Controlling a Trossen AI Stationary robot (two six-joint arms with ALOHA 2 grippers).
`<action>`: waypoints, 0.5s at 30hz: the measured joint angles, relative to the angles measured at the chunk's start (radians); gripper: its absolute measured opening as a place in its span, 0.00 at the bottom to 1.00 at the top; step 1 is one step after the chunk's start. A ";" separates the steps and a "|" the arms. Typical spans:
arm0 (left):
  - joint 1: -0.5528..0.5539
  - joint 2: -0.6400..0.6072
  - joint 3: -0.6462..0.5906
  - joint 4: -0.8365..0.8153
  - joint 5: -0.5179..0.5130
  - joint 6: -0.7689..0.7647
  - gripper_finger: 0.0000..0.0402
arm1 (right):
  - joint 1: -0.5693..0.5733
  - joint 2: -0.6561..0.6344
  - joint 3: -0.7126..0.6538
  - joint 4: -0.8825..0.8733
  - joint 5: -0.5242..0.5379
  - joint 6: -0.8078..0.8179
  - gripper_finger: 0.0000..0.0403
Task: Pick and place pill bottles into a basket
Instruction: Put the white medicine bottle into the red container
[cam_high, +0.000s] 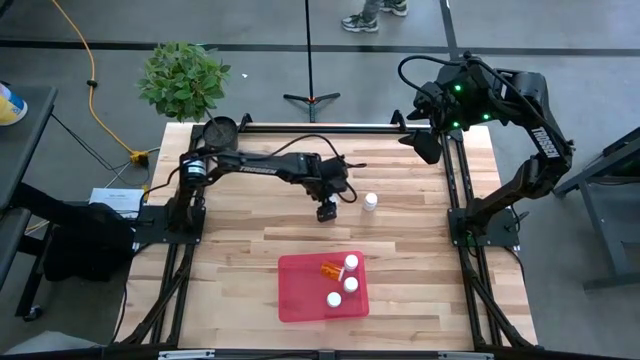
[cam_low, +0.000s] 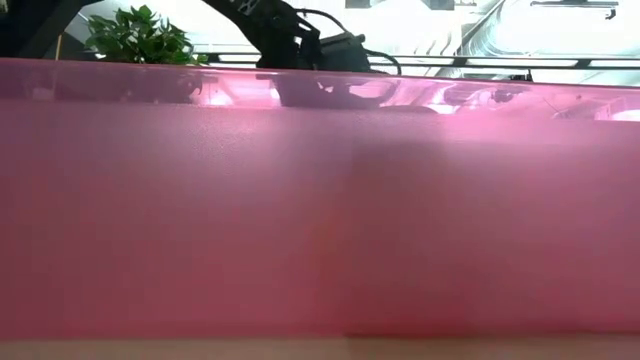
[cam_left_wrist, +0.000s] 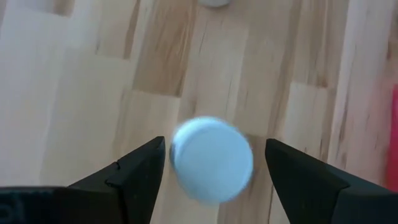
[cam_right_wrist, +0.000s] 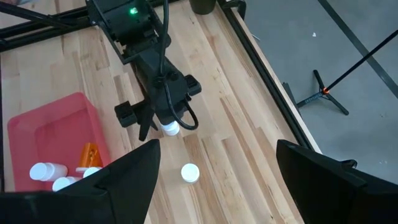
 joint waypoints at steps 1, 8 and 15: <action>0.000 0.005 0.000 0.008 0.007 0.000 0.77 | 0.000 0.000 0.000 0.000 0.000 0.000 0.77; 0.000 0.020 0.000 0.006 0.017 -0.008 0.64 | 0.000 0.000 0.000 0.000 0.000 0.000 0.77; 0.000 0.020 0.000 0.020 0.017 -0.008 0.51 | 0.000 0.000 0.000 0.000 0.000 0.001 0.77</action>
